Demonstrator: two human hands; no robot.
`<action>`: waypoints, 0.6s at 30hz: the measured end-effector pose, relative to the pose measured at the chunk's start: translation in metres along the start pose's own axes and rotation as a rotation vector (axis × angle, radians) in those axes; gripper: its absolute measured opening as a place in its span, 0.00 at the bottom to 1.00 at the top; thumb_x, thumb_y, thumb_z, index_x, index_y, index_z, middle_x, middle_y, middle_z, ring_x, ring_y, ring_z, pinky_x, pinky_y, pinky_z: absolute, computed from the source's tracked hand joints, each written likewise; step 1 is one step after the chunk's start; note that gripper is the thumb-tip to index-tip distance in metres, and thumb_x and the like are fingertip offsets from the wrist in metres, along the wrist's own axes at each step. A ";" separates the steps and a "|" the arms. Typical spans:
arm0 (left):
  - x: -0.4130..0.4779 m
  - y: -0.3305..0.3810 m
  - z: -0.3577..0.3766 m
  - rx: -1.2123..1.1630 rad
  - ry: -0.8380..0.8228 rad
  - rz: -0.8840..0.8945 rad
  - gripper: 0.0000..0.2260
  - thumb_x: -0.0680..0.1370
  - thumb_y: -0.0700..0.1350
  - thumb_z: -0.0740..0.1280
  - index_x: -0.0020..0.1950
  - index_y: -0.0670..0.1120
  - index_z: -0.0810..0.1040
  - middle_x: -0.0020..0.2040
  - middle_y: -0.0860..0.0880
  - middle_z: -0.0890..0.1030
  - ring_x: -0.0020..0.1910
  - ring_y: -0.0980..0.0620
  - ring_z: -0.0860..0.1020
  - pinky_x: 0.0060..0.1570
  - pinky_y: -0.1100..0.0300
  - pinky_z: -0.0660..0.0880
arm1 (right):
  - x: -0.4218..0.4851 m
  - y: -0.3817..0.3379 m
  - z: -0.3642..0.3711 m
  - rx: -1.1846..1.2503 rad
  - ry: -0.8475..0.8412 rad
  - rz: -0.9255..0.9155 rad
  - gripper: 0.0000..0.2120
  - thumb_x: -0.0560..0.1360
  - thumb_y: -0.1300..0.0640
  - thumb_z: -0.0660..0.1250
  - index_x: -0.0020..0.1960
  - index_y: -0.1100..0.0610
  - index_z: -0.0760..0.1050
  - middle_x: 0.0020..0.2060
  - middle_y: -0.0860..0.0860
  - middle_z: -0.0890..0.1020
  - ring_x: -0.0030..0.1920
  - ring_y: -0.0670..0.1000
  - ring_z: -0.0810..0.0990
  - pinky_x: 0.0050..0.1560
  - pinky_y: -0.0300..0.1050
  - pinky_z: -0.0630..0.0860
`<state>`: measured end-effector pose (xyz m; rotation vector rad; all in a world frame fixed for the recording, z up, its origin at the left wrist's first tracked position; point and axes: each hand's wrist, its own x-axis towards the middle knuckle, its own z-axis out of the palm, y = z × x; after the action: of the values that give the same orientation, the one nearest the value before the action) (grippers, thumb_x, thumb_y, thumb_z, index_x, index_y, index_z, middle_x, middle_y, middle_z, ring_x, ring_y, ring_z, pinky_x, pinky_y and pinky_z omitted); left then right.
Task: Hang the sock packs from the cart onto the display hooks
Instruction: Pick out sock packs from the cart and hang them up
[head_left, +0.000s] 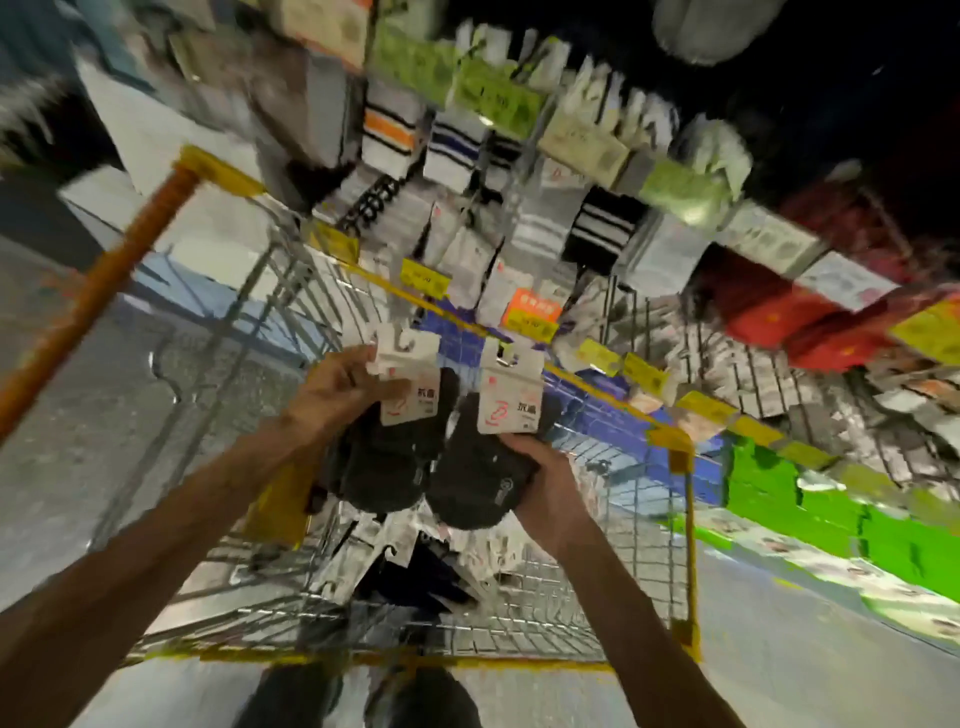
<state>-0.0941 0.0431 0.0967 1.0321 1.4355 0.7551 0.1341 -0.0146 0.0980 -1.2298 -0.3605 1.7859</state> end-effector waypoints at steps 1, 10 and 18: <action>-0.010 0.025 0.002 -0.020 0.010 0.014 0.16 0.75 0.28 0.69 0.36 0.49 0.78 0.28 0.56 0.81 0.34 0.64 0.82 0.38 0.72 0.76 | -0.018 -0.014 0.007 0.026 -0.013 0.002 0.14 0.68 0.64 0.65 0.52 0.60 0.82 0.47 0.55 0.86 0.47 0.54 0.85 0.55 0.48 0.79; -0.103 0.199 0.056 -0.005 -0.133 0.260 0.13 0.76 0.34 0.69 0.48 0.51 0.73 0.35 0.63 0.84 0.35 0.72 0.78 0.36 0.79 0.71 | -0.122 -0.118 0.061 -0.091 0.118 -0.217 0.08 0.75 0.58 0.71 0.53 0.59 0.81 0.48 0.57 0.86 0.51 0.58 0.84 0.60 0.56 0.78; -0.154 0.251 0.105 0.007 -0.180 0.309 0.13 0.72 0.43 0.77 0.54 0.53 0.79 0.54 0.51 0.84 0.53 0.57 0.82 0.54 0.66 0.77 | -0.205 -0.166 0.033 -0.055 0.186 -0.337 0.18 0.71 0.52 0.74 0.58 0.58 0.80 0.51 0.58 0.85 0.53 0.59 0.84 0.58 0.56 0.79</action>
<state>0.0457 -0.0067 0.3719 1.3120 1.1391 0.8542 0.2091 -0.0807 0.3438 -1.2779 -0.4805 1.3726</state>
